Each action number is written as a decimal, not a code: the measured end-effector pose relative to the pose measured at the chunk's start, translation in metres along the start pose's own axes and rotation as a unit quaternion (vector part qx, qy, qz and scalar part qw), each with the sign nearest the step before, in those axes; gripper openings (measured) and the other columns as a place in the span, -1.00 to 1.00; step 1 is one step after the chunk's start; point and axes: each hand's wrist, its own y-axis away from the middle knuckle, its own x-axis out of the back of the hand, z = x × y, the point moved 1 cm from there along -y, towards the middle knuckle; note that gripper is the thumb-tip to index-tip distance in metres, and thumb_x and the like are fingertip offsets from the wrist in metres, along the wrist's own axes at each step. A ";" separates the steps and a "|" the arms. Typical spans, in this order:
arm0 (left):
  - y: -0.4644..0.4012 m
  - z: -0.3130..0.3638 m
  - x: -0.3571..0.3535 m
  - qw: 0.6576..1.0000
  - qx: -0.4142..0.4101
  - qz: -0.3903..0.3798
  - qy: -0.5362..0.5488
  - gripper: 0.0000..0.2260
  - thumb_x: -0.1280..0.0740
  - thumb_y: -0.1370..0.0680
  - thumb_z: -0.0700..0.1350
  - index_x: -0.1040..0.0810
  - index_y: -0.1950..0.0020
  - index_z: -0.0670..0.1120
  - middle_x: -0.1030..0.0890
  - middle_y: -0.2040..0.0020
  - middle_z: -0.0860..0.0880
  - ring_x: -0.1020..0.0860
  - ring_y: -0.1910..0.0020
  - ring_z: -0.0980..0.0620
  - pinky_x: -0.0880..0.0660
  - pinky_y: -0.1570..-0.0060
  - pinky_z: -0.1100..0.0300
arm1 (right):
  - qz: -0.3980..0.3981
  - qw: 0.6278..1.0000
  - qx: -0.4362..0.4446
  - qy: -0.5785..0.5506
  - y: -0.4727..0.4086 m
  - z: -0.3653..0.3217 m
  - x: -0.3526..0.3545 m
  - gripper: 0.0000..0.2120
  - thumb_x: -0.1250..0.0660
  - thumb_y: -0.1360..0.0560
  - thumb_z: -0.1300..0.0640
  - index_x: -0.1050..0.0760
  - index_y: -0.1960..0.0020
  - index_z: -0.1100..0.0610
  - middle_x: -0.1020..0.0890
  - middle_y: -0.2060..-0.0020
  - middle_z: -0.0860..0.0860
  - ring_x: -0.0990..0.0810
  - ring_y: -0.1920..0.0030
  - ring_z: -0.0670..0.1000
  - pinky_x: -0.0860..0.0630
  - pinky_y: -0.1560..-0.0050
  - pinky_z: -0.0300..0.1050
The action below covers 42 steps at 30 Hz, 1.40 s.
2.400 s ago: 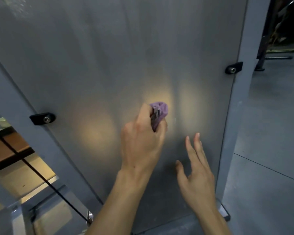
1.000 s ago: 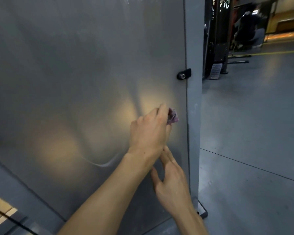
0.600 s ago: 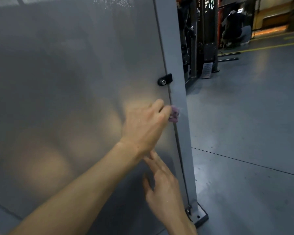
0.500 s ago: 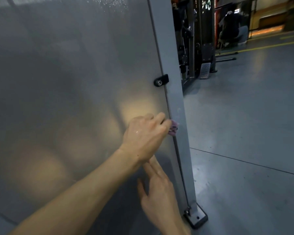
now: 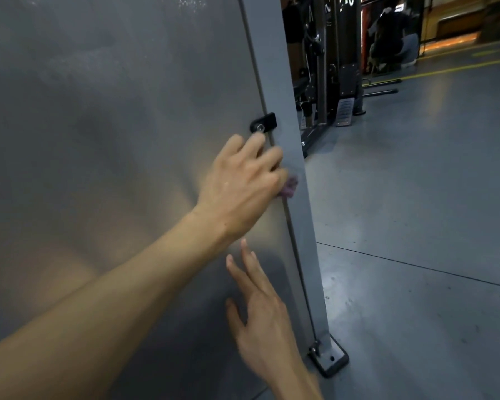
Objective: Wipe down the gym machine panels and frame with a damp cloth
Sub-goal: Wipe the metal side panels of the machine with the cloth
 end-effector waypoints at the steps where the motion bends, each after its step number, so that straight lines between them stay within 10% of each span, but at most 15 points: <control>1: -0.007 -0.004 0.001 1.000 0.007 0.004 0.000 -0.72 -0.24 -0.60 0.09 -0.67 0.09 -0.01 -0.58 0.11 -0.04 -0.48 0.05 -0.13 -0.19 0.12 0.01 | 0.006 1.000 0.000 -0.008 0.001 0.000 0.000 -0.33 -0.30 -0.55 0.26 -0.28 -0.60 -0.10 0.06 -0.59 -0.41 0.03 -0.60 -0.28 -0.09 -0.52 -0.37; 8: 0.026 0.024 -0.011 0.982 -0.168 -0.076 0.047 -0.84 -0.31 -0.57 -0.03 -0.67 0.10 -0.01 -0.58 0.11 0.00 -0.52 0.10 -0.04 -0.36 0.15 0.06 | -0.025 0.999 -0.015 0.025 -0.001 -0.005 0.005 -0.35 -0.29 -0.59 0.15 -0.20 -0.62 -0.16 0.04 -0.59 -0.36 0.02 -0.60 -0.28 -0.04 -0.52 -0.41; 14: 0.001 0.013 -0.001 0.993 -0.108 -0.002 0.043 -0.70 -0.15 -0.70 -0.11 -0.61 0.12 -0.05 -0.55 0.11 -0.03 -0.50 0.09 -0.08 -0.35 0.16 0.03 | -0.028 0.999 -0.006 0.027 0.002 -0.006 0.004 -0.35 -0.28 -0.62 0.16 -0.15 -0.62 -0.17 0.14 -0.58 -0.39 0.17 -0.57 -0.34 0.11 -0.43 -0.53; 19: 0.049 0.027 -0.011 0.974 -0.206 -0.058 0.080 -0.79 -0.23 -0.60 -0.20 -0.64 0.10 -0.06 -0.60 0.04 -0.04 -0.49 0.03 -0.06 -0.47 0.11 0.05 | -0.019 0.999 -0.019 0.031 0.001 -0.005 0.005 -0.42 -0.29 -0.59 0.13 -0.28 -0.59 -0.03 -0.25 -0.57 -0.21 -0.22 -0.55 -0.20 -0.10 -0.38 -0.53; 24: 0.009 0.020 -0.011 0.983 -0.167 0.032 0.075 -0.78 -0.33 -0.61 -0.24 -0.58 0.23 -0.07 -0.56 0.17 -0.04 -0.53 0.11 -0.08 -0.49 0.08 0.01 | -0.031 0.999 -0.009 0.033 0.002 -0.006 0.004 -0.34 -0.27 -0.63 0.14 -0.11 -0.63 -0.17 0.16 -0.54 -0.42 0.18 -0.55 -0.39 0.12 -0.43 -0.54; 33: 0.066 0.025 -0.009 0.980 -0.149 0.001 0.133 -0.58 -0.04 -0.73 -0.29 -0.62 0.15 -0.10 -0.61 0.13 -0.07 -0.60 0.09 -0.12 -0.57 -0.08 -0.02 | -0.006 1.000 0.001 0.014 0.003 0.002 0.001 -0.46 -0.25 -0.54 0.13 -0.37 -0.53 0.04 -0.19 -0.62 -0.15 -0.20 -0.56 -0.21 -0.28 -0.45 -0.34; 42: 0.010 0.026 -0.022 0.983 -0.127 -0.019 0.133 -0.76 -0.23 -0.58 -0.27 -0.62 0.20 -0.08 -0.59 0.15 -0.04 -0.57 0.09 -0.09 -0.52 0.02 -0.01 | 0.003 1.000 0.011 0.019 0.001 0.005 -0.007 -0.35 -0.27 -0.58 0.17 -0.23 -0.61 -0.15 0.01 -0.60 -0.36 0.03 -0.59 -0.31 -0.07 -0.50 -0.43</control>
